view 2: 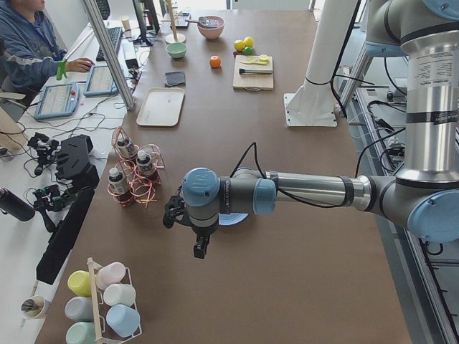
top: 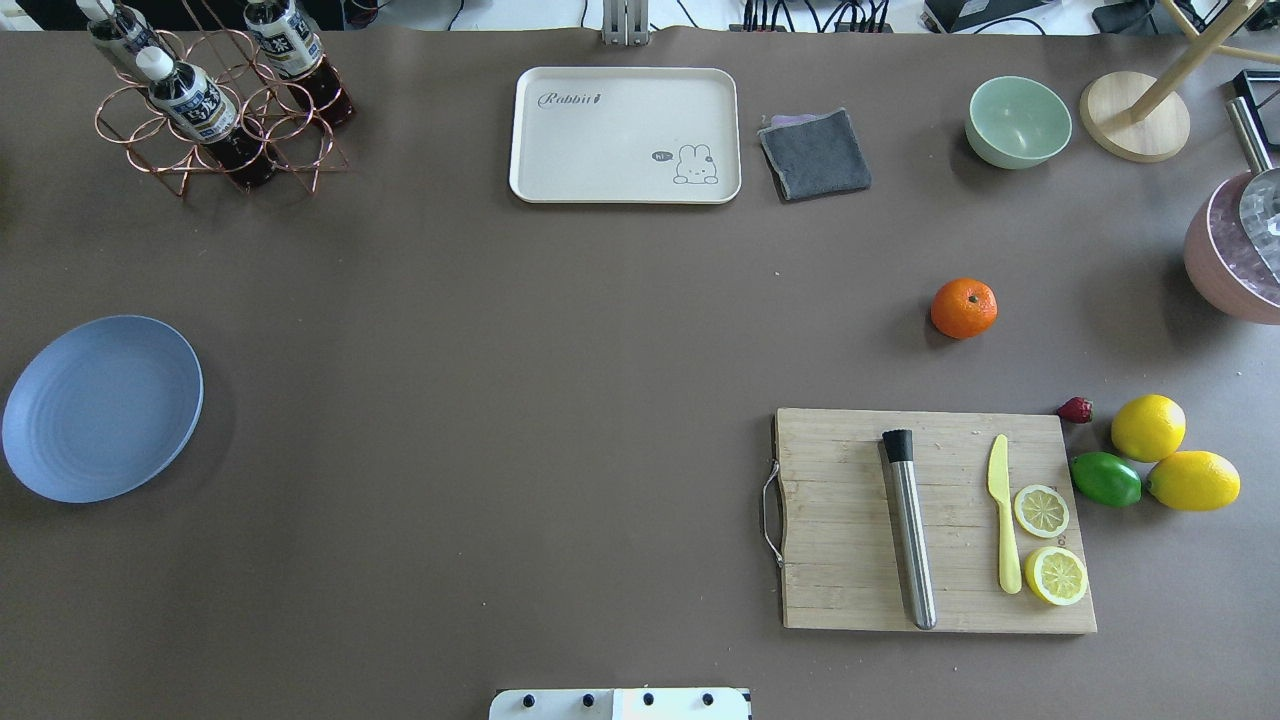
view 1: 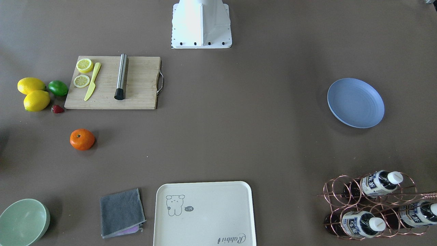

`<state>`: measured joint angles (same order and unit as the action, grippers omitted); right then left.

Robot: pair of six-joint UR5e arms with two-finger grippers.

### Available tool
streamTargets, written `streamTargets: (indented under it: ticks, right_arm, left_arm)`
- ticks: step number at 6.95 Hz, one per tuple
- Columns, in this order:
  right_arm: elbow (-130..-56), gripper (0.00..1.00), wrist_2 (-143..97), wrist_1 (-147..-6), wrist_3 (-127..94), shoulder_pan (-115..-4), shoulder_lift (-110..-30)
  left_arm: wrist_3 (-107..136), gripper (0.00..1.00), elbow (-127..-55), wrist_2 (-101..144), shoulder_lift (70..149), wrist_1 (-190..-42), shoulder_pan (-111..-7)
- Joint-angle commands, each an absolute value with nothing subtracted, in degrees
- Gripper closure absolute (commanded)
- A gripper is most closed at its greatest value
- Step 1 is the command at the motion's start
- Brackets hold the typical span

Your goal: Pick orange to plate

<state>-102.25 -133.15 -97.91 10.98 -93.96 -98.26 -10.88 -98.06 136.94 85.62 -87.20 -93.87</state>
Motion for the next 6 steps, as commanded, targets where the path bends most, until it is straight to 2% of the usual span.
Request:
streamTargets:
  ticks: [1, 6]
  right_arm:
    - [-102.2, 0.0, -133.2, -97.9, 11.0, -94.0, -98.3]
    - [-102.5, 0.0, -133.2, -97.9, 10.9, -94.0, -98.3]
  left_arm:
    - [-10.8, 0.02, -98.0, 136.8, 85.7, -87.3, -93.9]
    - [-10.5, 0.02, -98.5, 137.0, 86.7, -87.4, -93.9]
